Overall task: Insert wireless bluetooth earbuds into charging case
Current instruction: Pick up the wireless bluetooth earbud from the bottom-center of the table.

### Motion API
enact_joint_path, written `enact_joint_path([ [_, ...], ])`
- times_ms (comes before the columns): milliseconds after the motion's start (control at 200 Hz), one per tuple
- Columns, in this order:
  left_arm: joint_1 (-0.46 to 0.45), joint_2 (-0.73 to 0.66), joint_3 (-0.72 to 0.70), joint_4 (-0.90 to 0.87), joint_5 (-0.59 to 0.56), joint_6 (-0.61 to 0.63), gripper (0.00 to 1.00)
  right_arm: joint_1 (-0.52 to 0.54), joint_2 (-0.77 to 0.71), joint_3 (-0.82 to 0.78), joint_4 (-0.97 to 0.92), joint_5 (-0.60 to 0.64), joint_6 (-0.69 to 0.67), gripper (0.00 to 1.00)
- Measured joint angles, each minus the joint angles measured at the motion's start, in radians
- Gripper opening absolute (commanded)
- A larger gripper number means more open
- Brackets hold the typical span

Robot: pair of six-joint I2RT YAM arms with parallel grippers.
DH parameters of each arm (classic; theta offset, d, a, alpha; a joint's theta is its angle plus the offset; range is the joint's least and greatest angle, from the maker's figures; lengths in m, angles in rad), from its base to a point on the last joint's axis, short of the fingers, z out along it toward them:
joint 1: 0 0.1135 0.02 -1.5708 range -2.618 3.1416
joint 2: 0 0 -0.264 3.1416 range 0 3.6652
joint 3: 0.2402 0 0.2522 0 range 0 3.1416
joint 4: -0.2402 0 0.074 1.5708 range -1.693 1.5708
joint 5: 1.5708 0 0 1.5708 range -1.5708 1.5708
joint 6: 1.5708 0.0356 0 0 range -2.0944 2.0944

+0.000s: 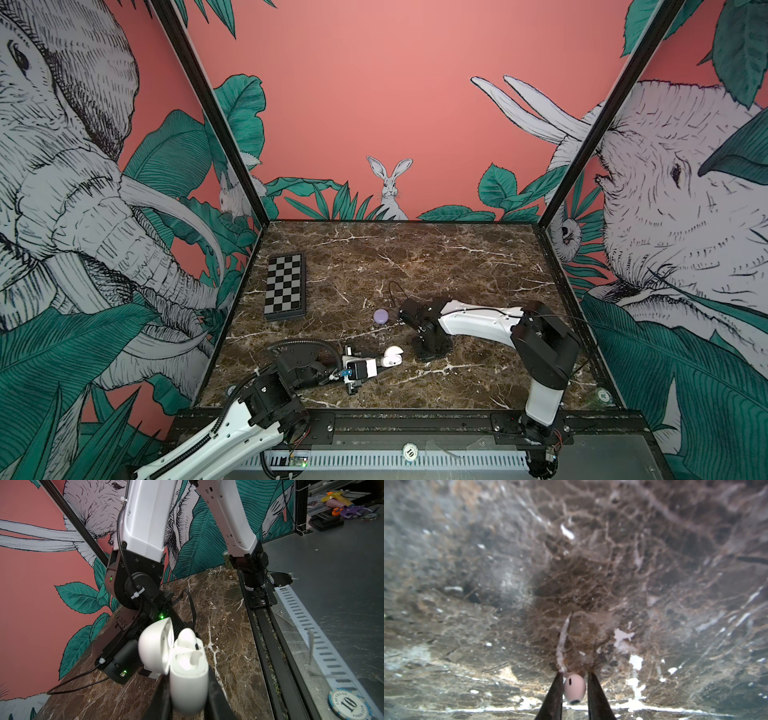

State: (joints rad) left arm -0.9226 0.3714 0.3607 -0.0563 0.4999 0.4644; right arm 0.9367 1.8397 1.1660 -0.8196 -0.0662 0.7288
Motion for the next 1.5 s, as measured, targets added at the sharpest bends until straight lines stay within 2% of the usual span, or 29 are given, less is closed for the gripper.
enact_joint_path([
  [385, 0.000, 0.002, 0.000, -0.005, 0.000, 0.000, 0.00, -0.002, -0.009, -0.010, 0.012, -0.002, 0.027, 0.16],
  [870, 0.000, 0.026, 0.000, 0.002, -0.011, -0.011, 0.00, -0.010, -0.168, -0.049, 0.024, 0.077, 0.052, 0.15],
  [1170, 0.000, 0.080, 0.000, 0.080, -0.042, -0.106, 0.00, -0.010, -0.317, -0.041, -0.006, 0.132, 0.052, 0.16],
  [1500, -0.001, 0.182, 0.016, 0.233, -0.129, -0.291, 0.00, -0.008, -0.423, -0.038, -0.051, 0.179, 0.048, 0.16],
])
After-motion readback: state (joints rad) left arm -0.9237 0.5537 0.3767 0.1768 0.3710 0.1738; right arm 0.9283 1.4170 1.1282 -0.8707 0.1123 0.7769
